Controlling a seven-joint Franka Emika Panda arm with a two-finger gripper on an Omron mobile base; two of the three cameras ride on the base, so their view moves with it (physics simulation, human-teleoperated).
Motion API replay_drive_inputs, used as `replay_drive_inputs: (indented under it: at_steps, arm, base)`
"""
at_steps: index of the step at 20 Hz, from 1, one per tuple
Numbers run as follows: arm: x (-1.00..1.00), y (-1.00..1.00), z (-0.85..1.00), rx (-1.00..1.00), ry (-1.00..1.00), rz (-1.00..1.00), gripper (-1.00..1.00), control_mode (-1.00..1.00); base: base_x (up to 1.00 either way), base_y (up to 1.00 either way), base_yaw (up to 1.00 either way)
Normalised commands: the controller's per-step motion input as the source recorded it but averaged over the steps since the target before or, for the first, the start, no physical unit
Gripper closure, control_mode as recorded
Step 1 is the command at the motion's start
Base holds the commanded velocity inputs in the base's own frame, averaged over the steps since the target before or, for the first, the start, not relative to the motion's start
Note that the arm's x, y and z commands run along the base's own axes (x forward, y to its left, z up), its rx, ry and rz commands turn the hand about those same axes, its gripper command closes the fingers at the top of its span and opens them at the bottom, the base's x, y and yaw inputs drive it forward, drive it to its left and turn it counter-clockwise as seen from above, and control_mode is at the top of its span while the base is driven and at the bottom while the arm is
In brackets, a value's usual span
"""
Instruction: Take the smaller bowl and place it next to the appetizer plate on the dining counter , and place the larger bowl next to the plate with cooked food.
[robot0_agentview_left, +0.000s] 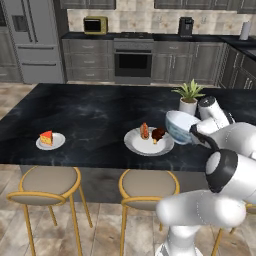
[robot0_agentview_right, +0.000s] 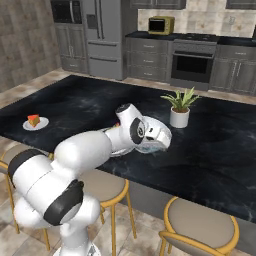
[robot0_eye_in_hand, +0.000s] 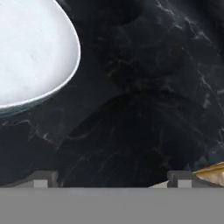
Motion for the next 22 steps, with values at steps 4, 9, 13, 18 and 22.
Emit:
replay_drive_inputs:
  at_steps: [4, 9, 13, 18, 22]
  arm:
    - [-0.55, 1.00, 0.28, -0.10, 0.13, 0.04, -1.00, -1.00]
    - [-0.27, 0.98, 0.25, 0.02, 0.01, 0.20, -1.00, -1.00]
    - [-0.09, 0.46, 0.10, 0.21, -0.05, 0.22, -1.00, -1.00]
    - [-0.32, 0.16, -0.07, 0.33, -0.06, 0.28, -1.00, -1.00]
    - [0.01, 0.32, -0.22, 0.11, 0.01, 0.07, -1.00, -1.00]
  base:
    - [0.00, 0.00, 0.00]
    - [0.00, 0.00, 0.00]
    - [0.00, 0.00, 0.00]
    - [0.00, 0.00, 0.00]
    - [0.00, 0.00, 0.00]
